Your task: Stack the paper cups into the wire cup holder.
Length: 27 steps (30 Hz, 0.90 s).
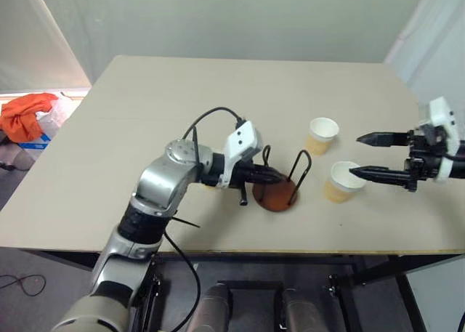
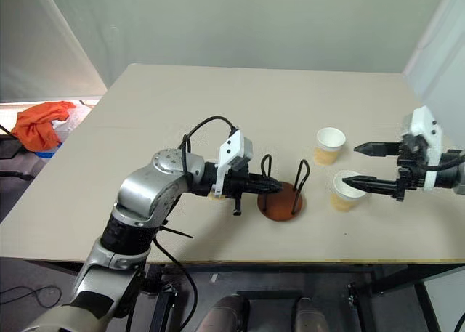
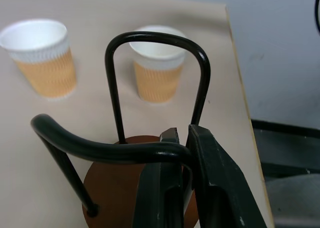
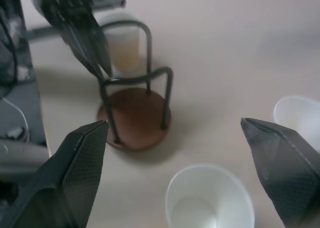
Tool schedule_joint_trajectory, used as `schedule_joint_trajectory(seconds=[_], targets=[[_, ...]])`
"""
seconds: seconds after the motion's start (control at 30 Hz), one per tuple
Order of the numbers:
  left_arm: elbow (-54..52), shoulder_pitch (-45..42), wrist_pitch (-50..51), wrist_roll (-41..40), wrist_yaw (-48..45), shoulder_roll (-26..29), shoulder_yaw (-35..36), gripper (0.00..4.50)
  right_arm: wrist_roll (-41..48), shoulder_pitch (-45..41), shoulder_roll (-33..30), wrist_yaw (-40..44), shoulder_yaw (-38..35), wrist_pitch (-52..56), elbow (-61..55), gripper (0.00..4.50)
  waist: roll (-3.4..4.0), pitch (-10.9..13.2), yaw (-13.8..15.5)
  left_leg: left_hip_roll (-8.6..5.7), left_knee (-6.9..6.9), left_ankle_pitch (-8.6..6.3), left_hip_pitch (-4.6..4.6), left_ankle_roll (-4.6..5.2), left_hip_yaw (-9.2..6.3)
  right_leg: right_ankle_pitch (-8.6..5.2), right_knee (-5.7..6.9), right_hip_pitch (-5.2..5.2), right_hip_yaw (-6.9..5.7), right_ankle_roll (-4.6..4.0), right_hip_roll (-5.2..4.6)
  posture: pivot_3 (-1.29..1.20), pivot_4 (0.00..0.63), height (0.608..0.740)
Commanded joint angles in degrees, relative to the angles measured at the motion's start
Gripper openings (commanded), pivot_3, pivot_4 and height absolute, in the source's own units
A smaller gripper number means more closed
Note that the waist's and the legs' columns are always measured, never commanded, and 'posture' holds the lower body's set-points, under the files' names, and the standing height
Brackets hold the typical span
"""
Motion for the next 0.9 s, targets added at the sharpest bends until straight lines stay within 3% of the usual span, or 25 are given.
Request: schedule_joint_trajectory(seconds=[0.03,0.27,0.5,0.73,0.9], targets=[[-2.7,1.0,-0.5,-1.4,1.6,0.9,-0.3,0.01,-0.3,-1.3,-0.6,-0.4,0.1,-0.6,-1.7,4.5,0.01,0.0,0.0,0.0,-0.01,0.01,0.18,-0.01,-0.02,0.0,-0.01,0.17,0.01,-0.03,0.0,0.0,0.15,0.74],[2.3,2.1,-7.4,0.3,3.4,1.0,-2.7,0.01,-0.8,-3.1,-0.8,0.2,1.6,-0.9,-1.0,4.5,0.01,0.0,0.0,-0.01,0.0,0.06,0.31,-0.09,-0.08,-0.04,-0.11,0.37,0.06,0.0,0.04,0.0,0.15,0.74],[6.3,2.4,-10.7,0.9,2.9,1.5,-4.1,2.21,-1.4,-3.7,-1.1,0.6,2.3,-1.3,-0.6,4.5,0.01,0.0,0.0,0.0,-0.05,-0.25,0.2,-0.24,-0.11,-0.31,-0.13,0.29,-0.01,-0.05,0.06,0.0,0.15,0.74],[5.4,0.4,-15.4,-1.1,-6.5,8.8,-2.9,4.48,-2.4,-4.7,-0.8,1.3,3.3,-2.4,1.0,4.5,0.01,0.0,0.0,0.02,-0.05,-0.42,0.18,-0.66,-0.1,-0.68,-0.12,0.27,-0.01,0.02,0.08,0.0,0.15,0.74],[0.3,-0.7,-17.4,-2.9,-11.3,15.2,-1.0,4.48,-3.9,-6.3,-0.3,2.4,5.1,-3.9,3.6,4.5,0.01,0.0,0.0,0.02,-0.05,-0.6,0.17,-0.63,-0.11,-0.84,-0.1,0.25,-0.01,0.02,0.07,0.0,0.15,0.74]])
